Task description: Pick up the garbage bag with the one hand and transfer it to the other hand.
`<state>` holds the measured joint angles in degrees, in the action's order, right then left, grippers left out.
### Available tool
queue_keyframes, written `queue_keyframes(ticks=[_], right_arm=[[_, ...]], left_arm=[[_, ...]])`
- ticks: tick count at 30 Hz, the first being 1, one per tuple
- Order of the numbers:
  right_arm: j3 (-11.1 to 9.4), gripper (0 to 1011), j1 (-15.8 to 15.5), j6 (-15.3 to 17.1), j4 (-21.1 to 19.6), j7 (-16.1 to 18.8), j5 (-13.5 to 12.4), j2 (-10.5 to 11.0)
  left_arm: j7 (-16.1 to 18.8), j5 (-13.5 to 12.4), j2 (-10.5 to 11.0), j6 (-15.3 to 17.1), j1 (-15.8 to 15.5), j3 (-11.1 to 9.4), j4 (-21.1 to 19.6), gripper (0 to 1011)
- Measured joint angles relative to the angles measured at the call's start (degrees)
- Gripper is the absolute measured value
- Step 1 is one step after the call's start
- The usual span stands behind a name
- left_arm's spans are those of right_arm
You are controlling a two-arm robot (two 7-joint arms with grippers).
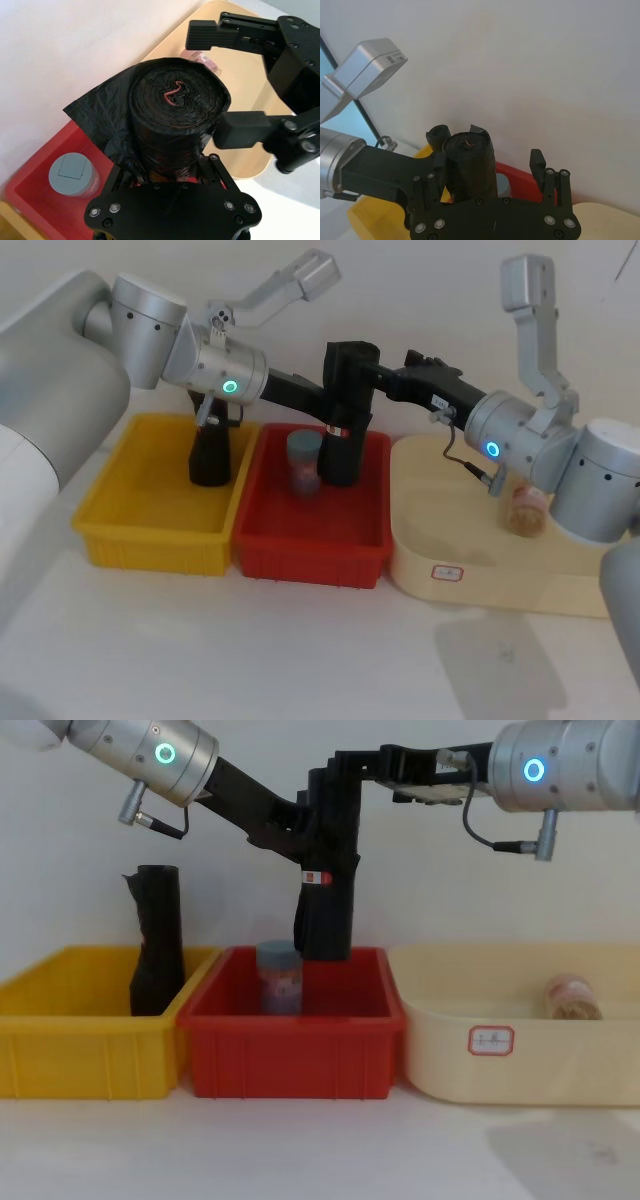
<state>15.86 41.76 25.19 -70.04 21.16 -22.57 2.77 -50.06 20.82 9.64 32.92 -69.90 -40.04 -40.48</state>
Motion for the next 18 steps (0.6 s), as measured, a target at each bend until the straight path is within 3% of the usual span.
queue_keyframes(ticks=[18], right_arm=[[2.04,1000,2.82,-1.95,4.70,1.74,0.03,-0.08]], left_arm=[[-0.02,0.00,0.00,0.05,0.00,0.00,-0.01,407]])
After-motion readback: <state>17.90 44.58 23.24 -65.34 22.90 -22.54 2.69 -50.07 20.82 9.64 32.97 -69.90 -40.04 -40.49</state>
